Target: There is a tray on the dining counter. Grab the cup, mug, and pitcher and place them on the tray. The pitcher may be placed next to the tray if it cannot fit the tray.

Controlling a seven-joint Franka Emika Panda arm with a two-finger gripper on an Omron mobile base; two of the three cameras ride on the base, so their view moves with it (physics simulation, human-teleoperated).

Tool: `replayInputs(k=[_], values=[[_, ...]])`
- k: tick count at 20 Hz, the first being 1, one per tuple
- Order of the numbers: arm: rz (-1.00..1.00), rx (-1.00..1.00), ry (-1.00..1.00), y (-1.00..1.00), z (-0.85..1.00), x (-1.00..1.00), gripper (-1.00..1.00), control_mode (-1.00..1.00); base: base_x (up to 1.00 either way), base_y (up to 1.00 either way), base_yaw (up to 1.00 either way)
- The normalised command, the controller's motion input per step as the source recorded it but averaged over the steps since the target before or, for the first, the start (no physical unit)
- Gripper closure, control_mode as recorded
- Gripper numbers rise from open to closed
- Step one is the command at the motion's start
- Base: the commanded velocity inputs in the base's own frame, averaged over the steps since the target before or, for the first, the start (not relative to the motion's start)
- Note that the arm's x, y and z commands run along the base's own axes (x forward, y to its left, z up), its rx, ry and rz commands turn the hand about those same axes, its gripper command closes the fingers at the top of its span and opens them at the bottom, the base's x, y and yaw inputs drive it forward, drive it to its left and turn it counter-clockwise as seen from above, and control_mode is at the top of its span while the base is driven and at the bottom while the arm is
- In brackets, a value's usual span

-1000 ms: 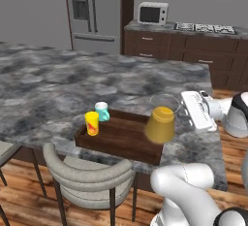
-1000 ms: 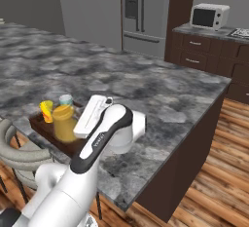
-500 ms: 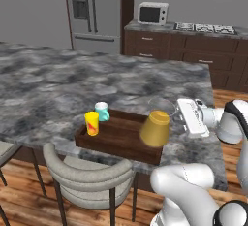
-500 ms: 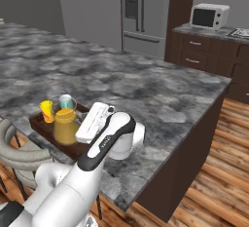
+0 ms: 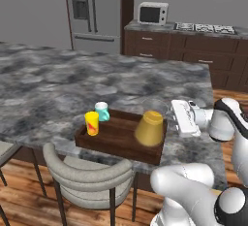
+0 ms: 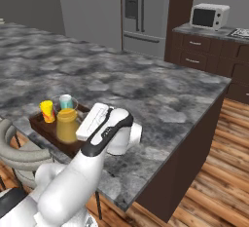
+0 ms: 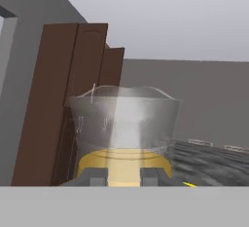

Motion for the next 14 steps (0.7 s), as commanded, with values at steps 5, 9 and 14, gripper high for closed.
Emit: replayInputs(k=[5,9,14], values=[[0.00,0.00,0.05,0.11,-0.35,0.51,1.00,-1.00,0.00,0.00,0.00],[0.00,0.00,0.08,-0.01,-0.25,0.58,1.00,-1.00,0.00,0.00,0.00],[0.00,0.00,0.09,0.00,-0.24,0.57,1.00,-1.00,0.00,0.00,0.00]])
